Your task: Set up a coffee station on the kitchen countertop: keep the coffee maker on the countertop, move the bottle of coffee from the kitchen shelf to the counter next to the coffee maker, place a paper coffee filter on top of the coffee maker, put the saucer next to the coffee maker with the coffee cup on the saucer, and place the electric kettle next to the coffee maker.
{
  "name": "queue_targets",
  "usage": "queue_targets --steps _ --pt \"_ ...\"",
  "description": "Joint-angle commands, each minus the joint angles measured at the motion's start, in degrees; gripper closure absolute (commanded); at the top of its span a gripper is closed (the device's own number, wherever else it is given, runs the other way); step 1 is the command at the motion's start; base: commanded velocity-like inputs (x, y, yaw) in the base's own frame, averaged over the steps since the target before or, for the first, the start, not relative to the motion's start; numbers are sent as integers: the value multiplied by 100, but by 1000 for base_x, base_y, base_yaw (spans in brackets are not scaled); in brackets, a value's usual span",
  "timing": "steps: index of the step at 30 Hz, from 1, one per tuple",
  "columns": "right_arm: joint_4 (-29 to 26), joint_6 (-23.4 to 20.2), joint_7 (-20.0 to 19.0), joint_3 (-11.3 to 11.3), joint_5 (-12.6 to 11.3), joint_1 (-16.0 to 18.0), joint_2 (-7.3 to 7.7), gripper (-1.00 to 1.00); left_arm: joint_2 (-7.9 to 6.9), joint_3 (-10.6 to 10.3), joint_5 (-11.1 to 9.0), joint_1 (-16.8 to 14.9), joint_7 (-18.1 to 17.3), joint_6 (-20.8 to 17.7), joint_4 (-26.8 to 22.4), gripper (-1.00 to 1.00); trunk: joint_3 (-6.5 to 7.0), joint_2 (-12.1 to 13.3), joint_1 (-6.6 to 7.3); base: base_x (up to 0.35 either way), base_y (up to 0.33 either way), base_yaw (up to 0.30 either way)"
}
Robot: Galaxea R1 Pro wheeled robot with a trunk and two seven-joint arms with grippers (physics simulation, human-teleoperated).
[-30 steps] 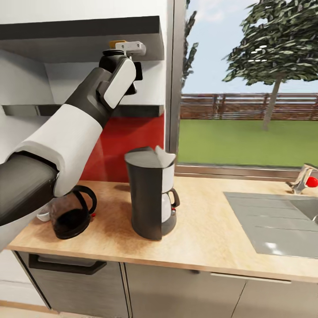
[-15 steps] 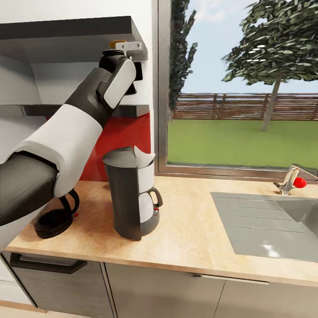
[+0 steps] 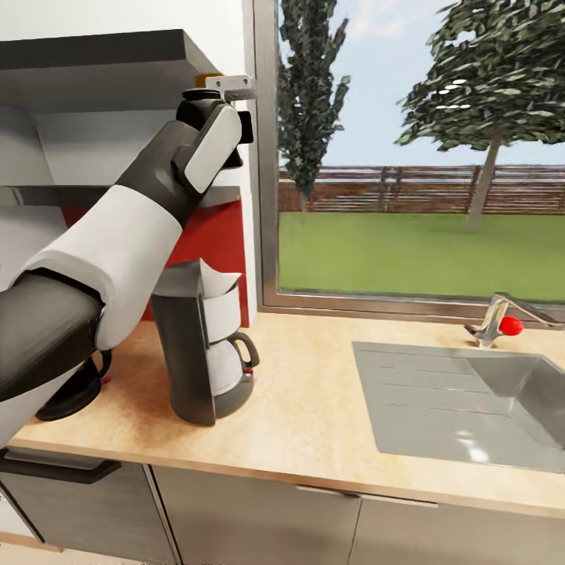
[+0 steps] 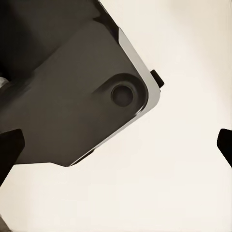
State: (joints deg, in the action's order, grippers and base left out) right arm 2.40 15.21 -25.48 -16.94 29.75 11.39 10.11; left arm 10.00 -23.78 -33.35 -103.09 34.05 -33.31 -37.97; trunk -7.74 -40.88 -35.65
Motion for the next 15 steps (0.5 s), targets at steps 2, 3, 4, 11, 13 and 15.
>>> queue_targets --steps 2,3,4,11,13,15 --pt "15 43 -1 -42 -22 10 0 -100 0 -20 -40 -9 40 -9 0 100 -10 -8 -2 0 -303 198" --pt "15 43 -1 -40 -22 11 0 -100 0 -19 -40 -9 40 -9 0 100 -10 -8 -2 0 -303 230" --pt "15 43 -1 -40 -22 10 0 -100 0 -17 -40 -9 40 -9 0 100 -10 -8 -2 0 -303 238" --pt "15 44 0 -38 -27 10 0 -100 0 -18 -40 -9 40 -9 0 100 -10 -8 -2 0 -303 264" --pt "15 44 0 -38 -28 11 0 -100 0 -20 -40 -9 40 -9 0 100 -10 -8 -2 0 -303 271" --pt "15 47 0 -38 -29 9 0 -100 0 -20 -40 -9 40 -9 0 100 -10 -8 -2 0 -303 271"
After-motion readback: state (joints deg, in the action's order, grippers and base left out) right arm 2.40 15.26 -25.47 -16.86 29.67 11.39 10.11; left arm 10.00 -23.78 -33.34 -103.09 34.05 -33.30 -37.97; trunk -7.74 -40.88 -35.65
